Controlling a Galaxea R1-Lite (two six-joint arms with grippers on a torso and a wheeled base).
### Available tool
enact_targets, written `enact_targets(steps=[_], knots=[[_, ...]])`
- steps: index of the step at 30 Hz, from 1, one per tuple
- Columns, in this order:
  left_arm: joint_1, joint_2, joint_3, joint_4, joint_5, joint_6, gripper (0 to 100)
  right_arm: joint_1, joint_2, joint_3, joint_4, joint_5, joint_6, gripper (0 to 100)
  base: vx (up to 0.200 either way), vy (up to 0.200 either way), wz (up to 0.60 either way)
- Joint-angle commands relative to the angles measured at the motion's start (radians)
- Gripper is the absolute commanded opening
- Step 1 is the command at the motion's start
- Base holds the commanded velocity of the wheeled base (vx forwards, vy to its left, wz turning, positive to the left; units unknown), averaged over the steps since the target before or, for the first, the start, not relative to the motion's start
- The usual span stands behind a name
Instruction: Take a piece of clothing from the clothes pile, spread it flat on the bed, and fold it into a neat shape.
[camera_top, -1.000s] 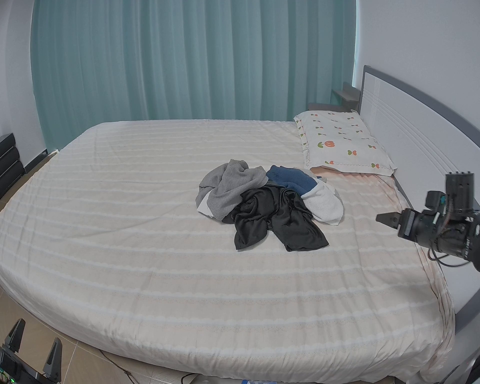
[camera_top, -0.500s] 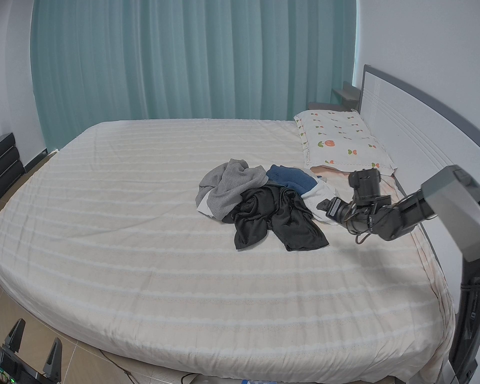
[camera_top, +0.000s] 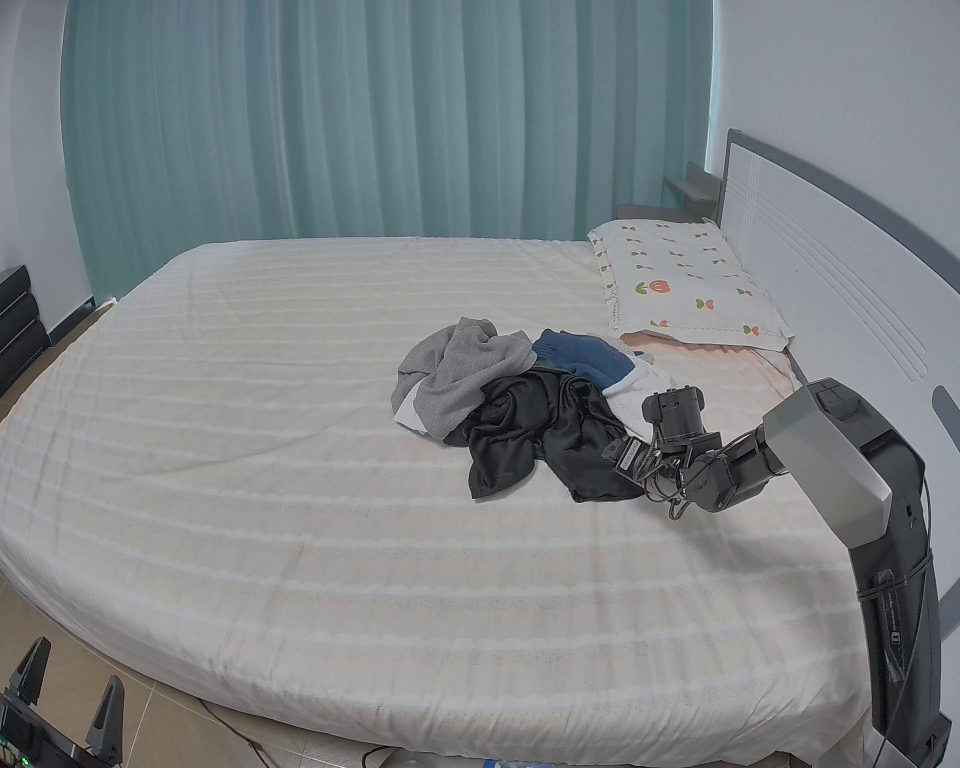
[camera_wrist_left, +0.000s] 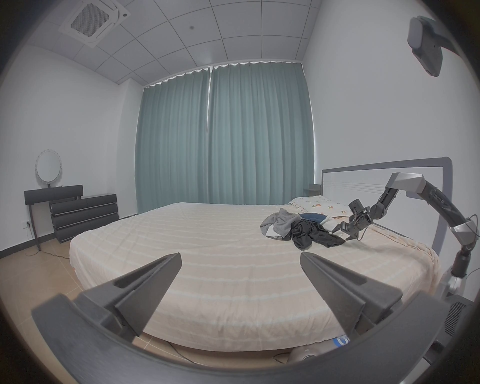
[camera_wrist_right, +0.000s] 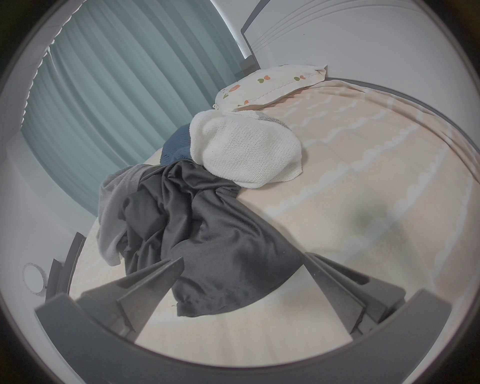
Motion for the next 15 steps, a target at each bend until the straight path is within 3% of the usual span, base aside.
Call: enact_targets(steps=[1,15], knots=[[0.0,-0.018,0.015,0.0,0.0,0.0,100,0.004,0.045,-0.04,0.011,-0.006,0.0,100,0.0,0.0,0.0],[0.0,-0.018,0.016,0.0,0.0,0.0,100,0.008,0.117,-0.149,0.014,-0.035,-0.004,100,0.0,0.0,0.0]])
